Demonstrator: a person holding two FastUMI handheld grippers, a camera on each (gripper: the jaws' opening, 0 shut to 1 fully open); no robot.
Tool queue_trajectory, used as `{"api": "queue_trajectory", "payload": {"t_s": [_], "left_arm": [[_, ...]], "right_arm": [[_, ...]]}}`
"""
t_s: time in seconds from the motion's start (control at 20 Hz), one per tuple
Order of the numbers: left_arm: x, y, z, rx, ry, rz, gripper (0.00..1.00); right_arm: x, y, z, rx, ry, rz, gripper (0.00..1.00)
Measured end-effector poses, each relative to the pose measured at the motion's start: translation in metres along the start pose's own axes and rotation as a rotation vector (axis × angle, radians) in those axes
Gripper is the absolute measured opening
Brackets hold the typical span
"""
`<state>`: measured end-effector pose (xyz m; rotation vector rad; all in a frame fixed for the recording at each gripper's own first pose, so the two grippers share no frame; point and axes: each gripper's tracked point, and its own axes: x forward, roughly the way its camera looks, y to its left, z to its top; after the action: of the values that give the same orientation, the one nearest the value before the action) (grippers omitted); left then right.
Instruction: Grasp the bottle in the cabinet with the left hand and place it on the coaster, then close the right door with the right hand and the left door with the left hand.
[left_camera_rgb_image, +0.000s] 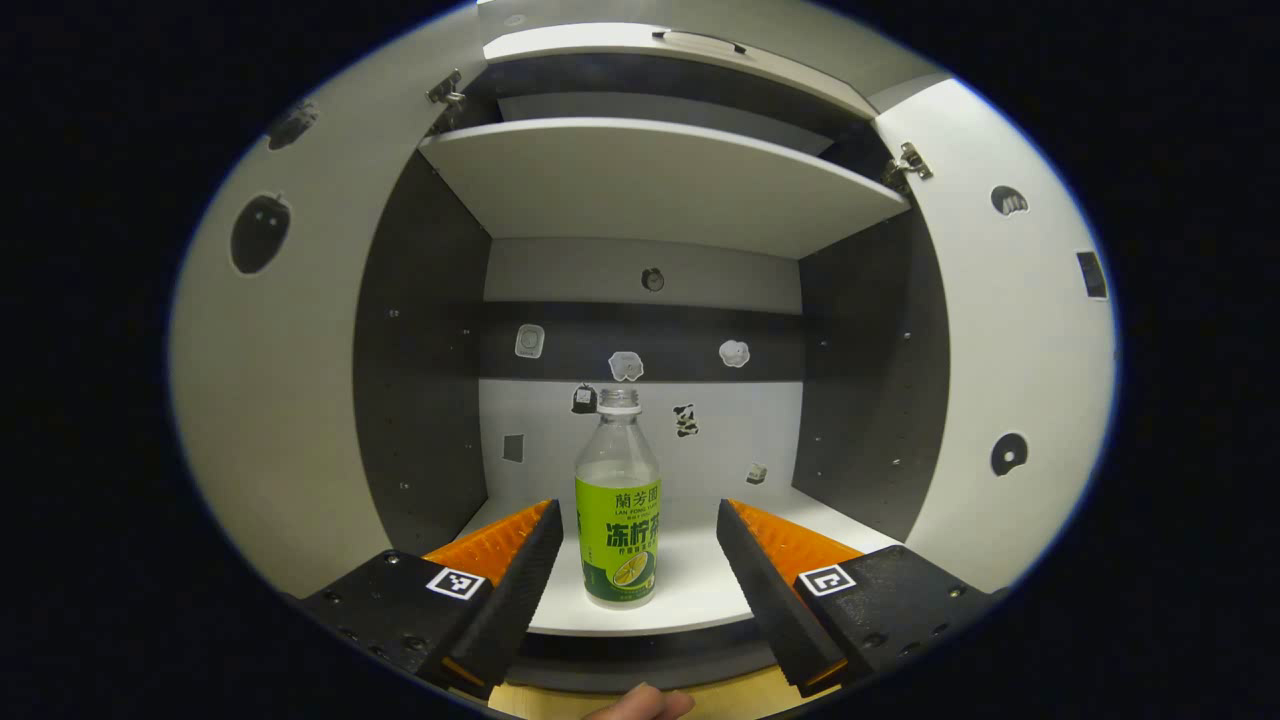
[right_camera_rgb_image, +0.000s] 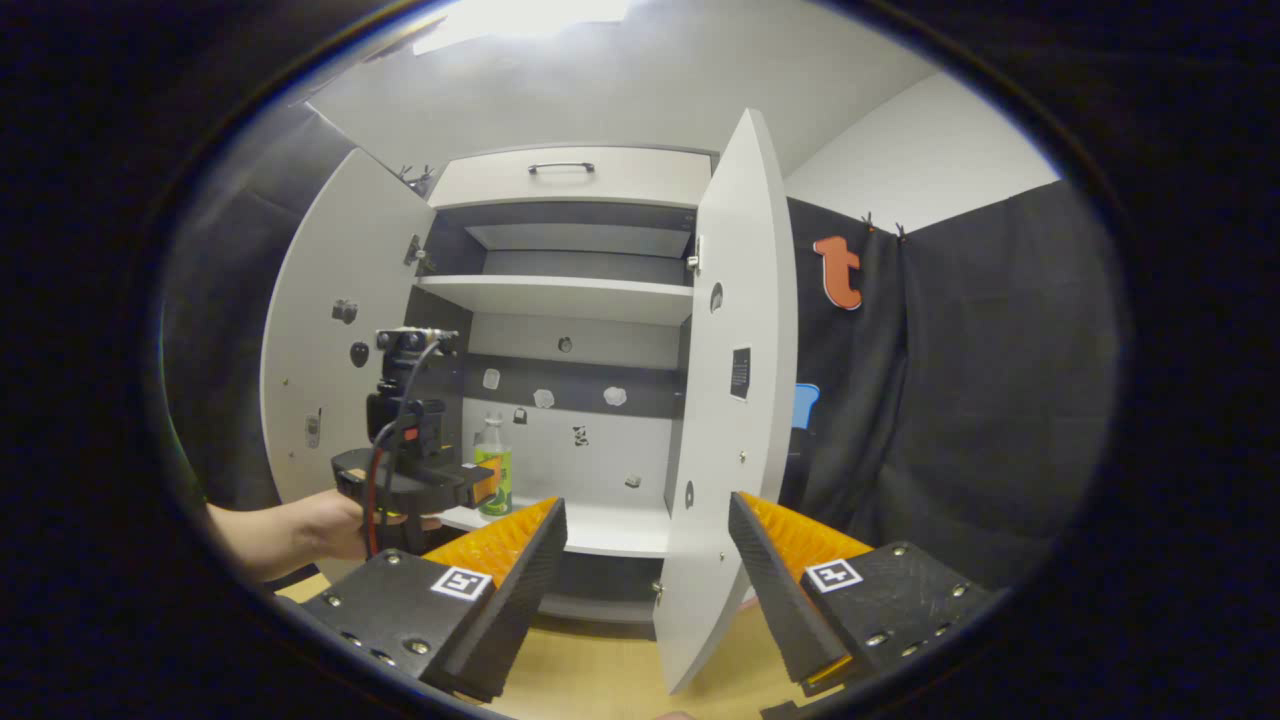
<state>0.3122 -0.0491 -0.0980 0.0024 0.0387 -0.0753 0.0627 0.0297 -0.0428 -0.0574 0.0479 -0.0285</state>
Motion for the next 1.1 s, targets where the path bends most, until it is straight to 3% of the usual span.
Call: {"api": "queue_trajectory", "payload": {"t_s": [0.35, 0.5, 0.55, 0.6, 0.7, 0.75, 1.1], "left_arm": [[0.056, 0.008, -0.028, 0.006, 0.053, 0.049, 0.98], [0.076, 0.006, -0.034, -0.007, 0.062, 0.028, 0.98], [0.078, 0.006, -0.034, -0.015, 0.077, 0.022, 0.96], [0.081, 0.010, -0.034, -0.034, 0.083, 0.039, 0.79], [0.070, 0.014, -0.027, -0.052, 0.082, 0.057, 0.79], [0.063, 0.016, -0.021, -0.042, 0.078, 0.062, 0.79], [-0.024, 0.006, 0.019, -0.008, 0.016, 0.047, 0.79]], "right_arm": [[-0.013, -0.025, -0.020, 0.006, 0.046, -0.062, 0.98], [-0.026, -0.036, -0.019, 0.019, 0.044, -0.086, 0.98], [-0.031, -0.039, -0.020, 0.022, 0.043, -0.088, 0.98], [-0.036, -0.043, -0.020, 0.022, 0.043, -0.092, 0.98], [-0.047, -0.051, -0.022, 0.015, 0.044, -0.102, 0.94], [-0.052, -0.056, -0.023, 0.014, 0.044, -0.107, 0.99], [-0.093, -0.059, -0.016, 0.026, 0.022, -0.064, 0.99]]}}
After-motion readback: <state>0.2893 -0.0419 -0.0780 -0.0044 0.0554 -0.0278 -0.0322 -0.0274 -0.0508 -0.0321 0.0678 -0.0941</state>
